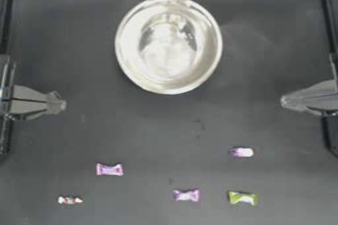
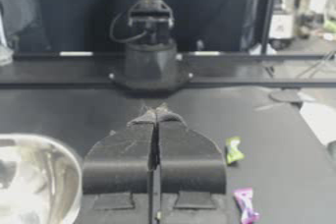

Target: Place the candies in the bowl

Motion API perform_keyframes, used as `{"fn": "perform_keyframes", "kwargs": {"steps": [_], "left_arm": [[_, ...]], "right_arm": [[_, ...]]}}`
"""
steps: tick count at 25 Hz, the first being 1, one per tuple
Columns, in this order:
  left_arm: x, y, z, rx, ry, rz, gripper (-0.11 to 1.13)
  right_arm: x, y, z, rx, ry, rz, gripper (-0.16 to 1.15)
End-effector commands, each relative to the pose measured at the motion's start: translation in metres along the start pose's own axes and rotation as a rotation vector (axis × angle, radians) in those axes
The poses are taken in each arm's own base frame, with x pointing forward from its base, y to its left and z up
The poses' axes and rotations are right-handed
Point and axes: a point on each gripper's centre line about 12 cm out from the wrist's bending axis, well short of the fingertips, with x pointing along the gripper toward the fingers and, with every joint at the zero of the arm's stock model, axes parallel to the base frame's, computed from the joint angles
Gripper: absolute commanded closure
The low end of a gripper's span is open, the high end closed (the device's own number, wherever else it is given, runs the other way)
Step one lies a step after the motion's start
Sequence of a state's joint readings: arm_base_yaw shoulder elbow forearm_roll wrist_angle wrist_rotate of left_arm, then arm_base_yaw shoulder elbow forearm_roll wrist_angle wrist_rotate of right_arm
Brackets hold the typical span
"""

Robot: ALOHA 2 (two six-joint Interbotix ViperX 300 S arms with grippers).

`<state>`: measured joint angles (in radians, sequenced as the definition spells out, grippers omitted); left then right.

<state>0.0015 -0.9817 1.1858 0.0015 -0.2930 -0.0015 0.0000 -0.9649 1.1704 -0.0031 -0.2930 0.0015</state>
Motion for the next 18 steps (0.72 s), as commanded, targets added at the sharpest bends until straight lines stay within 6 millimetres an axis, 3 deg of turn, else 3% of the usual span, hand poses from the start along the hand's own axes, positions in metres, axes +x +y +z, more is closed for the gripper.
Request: {"fn": "perform_keyframes", "kwargs": {"steps": [1,8,11,14,15,16,18], "left_arm": [[0.0048,0.0002,0.0091,-0.007,-0.018,0.002,1.02],[0.0044,0.0011,0.0101,0.002,-0.02,0.006,0.88],[0.005,0.0011,0.0112,0.002,-0.02,0.006,0.58],[0.0054,0.001,0.0116,0.004,-0.003,0.005,0.04],[0.0059,0.001,0.0113,0.004,0.006,0.005,-0.06],[0.006,0.0009,0.0115,0.007,0.017,0.005,-0.09],[0.0064,0.0009,0.0117,0.008,0.043,0.004,0.0]], "right_arm": [[-0.0003,-0.0005,0.0,0.006,-0.008,-0.003,1.04],[-0.0006,-0.0003,-0.0003,0.003,-0.008,-0.001,0.82],[-0.0005,0.0002,0.0003,-0.015,-0.009,0.003,0.56],[-0.0004,0.0008,0.0019,-0.035,-0.018,0.008,0.12],[-0.0002,0.001,0.0019,-0.04,-0.02,0.01,-0.02],[-0.0004,0.0014,0.0022,-0.044,-0.021,0.013,-0.12],[-0.0004,0.0015,0.0022,-0.045,-0.021,0.013,-0.06]]}}
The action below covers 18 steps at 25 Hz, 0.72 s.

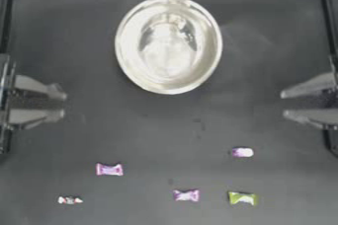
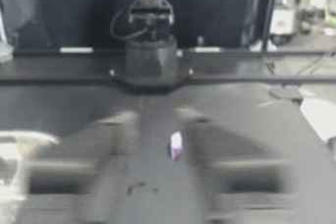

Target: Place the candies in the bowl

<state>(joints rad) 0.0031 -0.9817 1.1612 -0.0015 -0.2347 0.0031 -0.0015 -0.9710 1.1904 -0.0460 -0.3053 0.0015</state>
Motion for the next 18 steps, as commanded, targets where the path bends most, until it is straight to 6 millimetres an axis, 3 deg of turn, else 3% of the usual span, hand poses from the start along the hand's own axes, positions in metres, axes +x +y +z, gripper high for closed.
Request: {"fn": "perform_keyframes", "kwargs": {"steps": [1,6,12,18], "left_arm": [[0.004,0.001,0.009,0.006,0.021,0.002,0.05],[0.001,-0.001,0.016,0.003,0.13,-0.004,-0.02],[0.001,-0.004,0.025,-0.023,0.405,-0.016,0.0],[0.007,-0.009,0.014,-0.08,0.661,-0.011,0.0]], "right_arm": [[0.002,0.0,0.008,-0.005,-0.023,0.001,-0.01],[0.002,0.0,0.006,0.004,-0.017,-0.001,-0.01],[0.002,-0.001,0.006,0.01,-0.012,-0.003,-0.02],[0.002,-0.001,0.003,0.035,0.009,-0.01,-0.02]]}}
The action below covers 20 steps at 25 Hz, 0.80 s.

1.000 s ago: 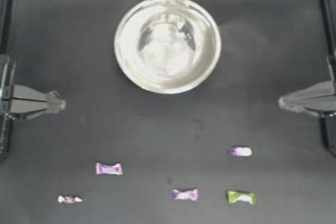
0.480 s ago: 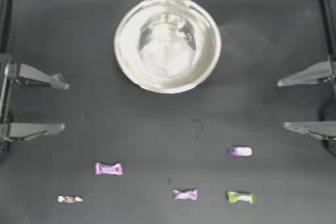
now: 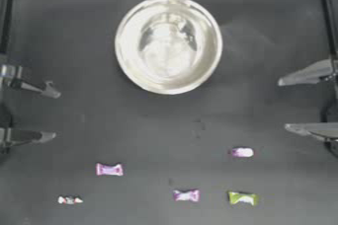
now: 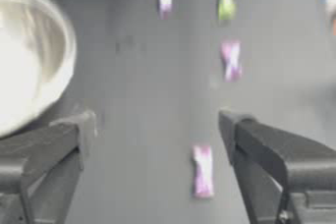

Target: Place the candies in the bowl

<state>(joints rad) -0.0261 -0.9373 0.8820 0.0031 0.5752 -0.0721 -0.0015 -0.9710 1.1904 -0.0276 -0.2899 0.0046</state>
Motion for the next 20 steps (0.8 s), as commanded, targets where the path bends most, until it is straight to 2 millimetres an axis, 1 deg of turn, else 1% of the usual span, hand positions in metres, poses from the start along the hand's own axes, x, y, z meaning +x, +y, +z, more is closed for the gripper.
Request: {"fn": "perform_keyframes", "kwargs": {"steps": [1,7,11,14,20], "left_arm": [[0.009,-0.006,0.002,-0.025,0.115,-0.013,0.0],[0.024,-0.031,-0.015,-0.026,0.295,-0.017,0.01],[0.029,-0.048,-0.018,-0.019,0.348,0.012,0.01],[0.033,-0.062,-0.027,-0.047,0.386,0.011,0.01],[0.053,-0.085,-0.044,-0.078,0.485,0.019,0.0]], "right_arm": [[0.002,-0.001,0.004,0.018,-0.003,-0.006,-0.02],[0.002,-0.001,0.003,0.025,0.003,-0.009,-0.02],[0.002,-0.001,0.003,0.028,0.005,-0.009,-0.02],[0.002,-0.001,0.002,0.028,0.006,-0.009,-0.02],[0.001,-0.001,0.001,0.038,0.009,-0.01,-0.02]]}}
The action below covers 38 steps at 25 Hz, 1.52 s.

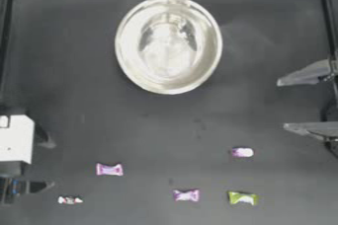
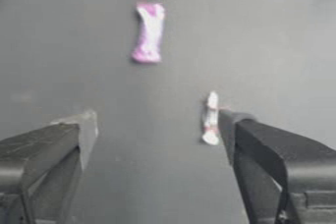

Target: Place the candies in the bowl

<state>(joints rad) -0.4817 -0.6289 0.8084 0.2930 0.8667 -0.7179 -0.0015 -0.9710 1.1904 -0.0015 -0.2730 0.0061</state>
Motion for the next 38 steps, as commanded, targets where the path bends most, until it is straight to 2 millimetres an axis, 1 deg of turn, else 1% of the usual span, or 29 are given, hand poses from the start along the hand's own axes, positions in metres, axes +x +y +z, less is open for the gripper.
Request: {"fn": "perform_keyframes", "kwargs": {"steps": [1,9,18,29,33,38], "left_arm": [[0.009,-0.015,0.004,-0.003,0.032,-0.002,0.0],[0.046,-0.035,-0.004,0.01,0.116,-0.012,0.01],[0.071,-0.051,-0.012,0.002,0.191,-0.025,0.01],[0.109,-0.051,-0.029,0.025,0.237,-0.005,0.02],[0.119,-0.049,-0.035,0.008,0.232,-0.015,0.02],[0.129,-0.046,-0.044,-0.017,0.257,0.001,0.05]], "right_arm": [[0.001,0.0,0.003,0.015,-0.006,-0.004,-0.02],[0.001,0.0,0.0,0.016,-0.002,-0.004,-0.02],[0.0,-0.001,-0.001,0.016,-0.003,-0.004,-0.02],[0.001,-0.001,0.0,0.016,-0.014,-0.004,-0.02],[0.0,-0.001,0.001,0.019,-0.018,-0.004,-0.02],[0.0,-0.001,0.001,0.021,-0.018,-0.005,-0.02]]}}
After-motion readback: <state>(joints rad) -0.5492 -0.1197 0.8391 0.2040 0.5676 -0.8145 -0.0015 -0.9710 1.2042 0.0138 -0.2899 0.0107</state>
